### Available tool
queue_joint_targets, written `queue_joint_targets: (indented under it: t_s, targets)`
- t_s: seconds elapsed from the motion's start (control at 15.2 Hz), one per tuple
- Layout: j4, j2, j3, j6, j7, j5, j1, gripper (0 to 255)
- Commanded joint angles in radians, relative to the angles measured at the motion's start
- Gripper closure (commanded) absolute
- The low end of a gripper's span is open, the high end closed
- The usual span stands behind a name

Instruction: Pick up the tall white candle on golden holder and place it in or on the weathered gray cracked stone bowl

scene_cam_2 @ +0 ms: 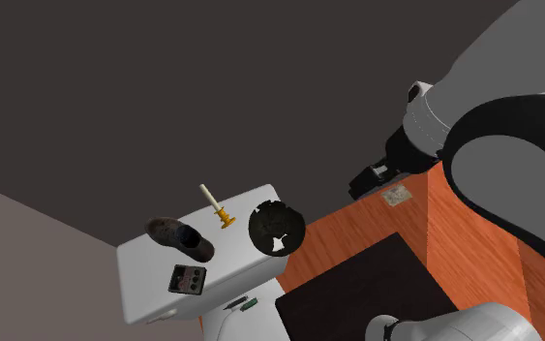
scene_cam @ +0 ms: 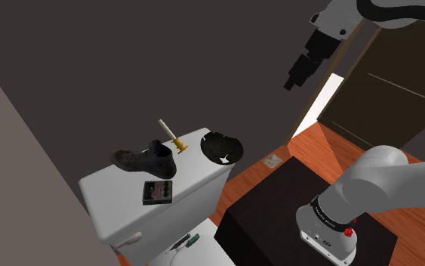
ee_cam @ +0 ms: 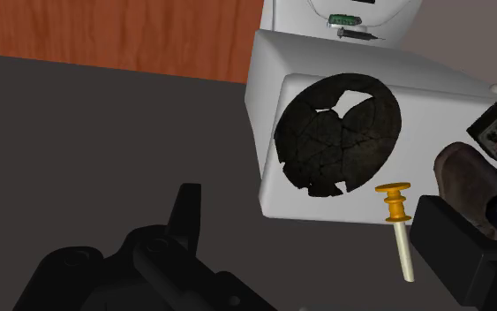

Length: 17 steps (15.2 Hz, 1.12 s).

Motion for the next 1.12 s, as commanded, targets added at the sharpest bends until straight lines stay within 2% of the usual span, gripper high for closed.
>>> queue_joint_targets:
  t_s: [0.0, 0.53, 1.06]
  targets:
    - [0.000, 0.000, 0.000, 0.000, 0.000, 0.000, 0.000, 0]
    - [-0.161, 0.069, 0.105, 0.339, 0.031, 0.084, 0.066, 0]
    - [-0.219, 0.260, 0.216, 0.700, 0.057, 0.156, 0.133, 0]
